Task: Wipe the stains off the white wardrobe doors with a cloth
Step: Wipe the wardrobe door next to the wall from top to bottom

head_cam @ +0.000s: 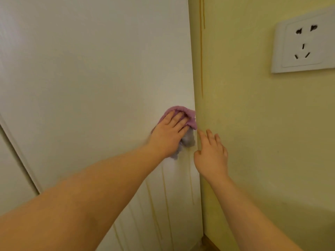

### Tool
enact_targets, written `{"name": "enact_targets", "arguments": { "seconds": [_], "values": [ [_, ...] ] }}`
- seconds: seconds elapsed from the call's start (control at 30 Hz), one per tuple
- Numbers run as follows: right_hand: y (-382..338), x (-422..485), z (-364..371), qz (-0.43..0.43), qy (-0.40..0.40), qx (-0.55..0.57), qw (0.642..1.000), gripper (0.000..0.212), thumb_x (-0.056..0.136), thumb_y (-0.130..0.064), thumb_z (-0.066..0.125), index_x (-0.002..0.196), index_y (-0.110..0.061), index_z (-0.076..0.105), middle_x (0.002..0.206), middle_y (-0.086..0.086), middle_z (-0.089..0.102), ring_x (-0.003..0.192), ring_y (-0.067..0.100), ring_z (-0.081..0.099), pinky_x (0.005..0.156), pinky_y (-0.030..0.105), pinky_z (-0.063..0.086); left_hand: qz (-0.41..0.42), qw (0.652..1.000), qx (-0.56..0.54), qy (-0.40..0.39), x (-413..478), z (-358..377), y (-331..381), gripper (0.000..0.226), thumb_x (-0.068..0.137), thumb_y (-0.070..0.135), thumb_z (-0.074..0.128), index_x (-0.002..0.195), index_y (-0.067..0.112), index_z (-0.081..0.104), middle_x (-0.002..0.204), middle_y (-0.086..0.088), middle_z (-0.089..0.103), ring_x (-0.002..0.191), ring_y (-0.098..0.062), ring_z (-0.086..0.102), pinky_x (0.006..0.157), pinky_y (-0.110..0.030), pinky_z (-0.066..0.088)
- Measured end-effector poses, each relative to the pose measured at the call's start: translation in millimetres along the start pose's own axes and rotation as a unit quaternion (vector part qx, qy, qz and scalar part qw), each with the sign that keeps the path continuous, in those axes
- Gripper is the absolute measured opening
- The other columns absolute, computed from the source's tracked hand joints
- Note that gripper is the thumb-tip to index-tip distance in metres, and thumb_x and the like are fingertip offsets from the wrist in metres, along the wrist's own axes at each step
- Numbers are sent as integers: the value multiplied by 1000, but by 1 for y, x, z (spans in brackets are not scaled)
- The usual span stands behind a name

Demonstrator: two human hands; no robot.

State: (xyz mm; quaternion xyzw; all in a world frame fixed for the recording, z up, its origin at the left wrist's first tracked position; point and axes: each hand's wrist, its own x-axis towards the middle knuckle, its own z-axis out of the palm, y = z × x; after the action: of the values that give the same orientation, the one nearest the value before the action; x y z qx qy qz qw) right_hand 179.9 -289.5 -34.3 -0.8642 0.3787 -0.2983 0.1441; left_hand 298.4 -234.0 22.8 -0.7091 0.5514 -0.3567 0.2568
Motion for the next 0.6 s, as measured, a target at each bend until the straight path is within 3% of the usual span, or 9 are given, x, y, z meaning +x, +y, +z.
{"name": "enact_targets", "arguments": {
  "seconds": [0.13,0.23,0.3,0.33,0.4,0.47,0.53,0.6],
  "values": [
    [1,-1,0,1,-6,6,1000,61,94,-18,38,148,-26,10,157,-2,4,143,20,1,112,35,9,102,990,17,-95,-17,20,29,58,99,37,37,151,21,17,160,-1,5,146,-26,-5,108,-37,-21],
    [2,-2,0,-1,-9,3,1000,63,92,-16,39,148,-25,10,157,-1,4,143,20,1,112,36,10,91,995,30,3,-7,19,3,51,99,30,27,149,19,26,158,-4,16,146,-26,6,114,-37,-13],
    [4,0,0,3,-7,7,1000,64,92,-14,40,148,-24,11,157,-1,4,143,21,2,112,36,10,21,994,39,98,-4,9,-12,51,90,28,32,138,19,49,148,-5,40,139,-24,32,116,-37,5],
    [3,1,1,6,-7,10,1000,64,92,-14,40,148,-24,11,157,-1,5,143,21,2,112,36,10,-8,993,29,115,-5,7,-12,51,88,29,35,135,19,53,146,-4,44,137,-22,36,115,-37,6],
    [2,-1,2,4,-7,9,1000,64,92,-14,40,148,-24,11,157,-1,5,143,21,2,112,36,11,-3,997,31,64,-10,15,-3,56,93,32,41,146,15,35,155,-6,26,144,-25,19,114,-38,-10],
    [0,-2,4,-4,-11,2,1000,63,92,-15,39,148,-25,11,157,-1,5,143,21,3,112,36,11,72,996,57,-10,-14,21,11,65,97,39,40,151,15,15,159,-7,6,146,-29,0,108,-39,-22],
    [1,-2,3,-7,-15,1,1000,62,92,-15,38,148,-25,12,157,-1,6,143,21,3,112,37,11,102,993,64,-12,-16,13,4,55,97,34,35,149,18,26,157,-6,18,145,-29,8,114,-41,-14],
    [1,-1,2,-4,-13,3,1000,64,91,-14,39,148,-24,11,157,0,6,143,21,3,112,37,11,76,992,65,77,-14,-2,-17,50,93,31,32,142,20,42,150,-6,34,142,-27,23,117,-42,-1]
  ]
}}
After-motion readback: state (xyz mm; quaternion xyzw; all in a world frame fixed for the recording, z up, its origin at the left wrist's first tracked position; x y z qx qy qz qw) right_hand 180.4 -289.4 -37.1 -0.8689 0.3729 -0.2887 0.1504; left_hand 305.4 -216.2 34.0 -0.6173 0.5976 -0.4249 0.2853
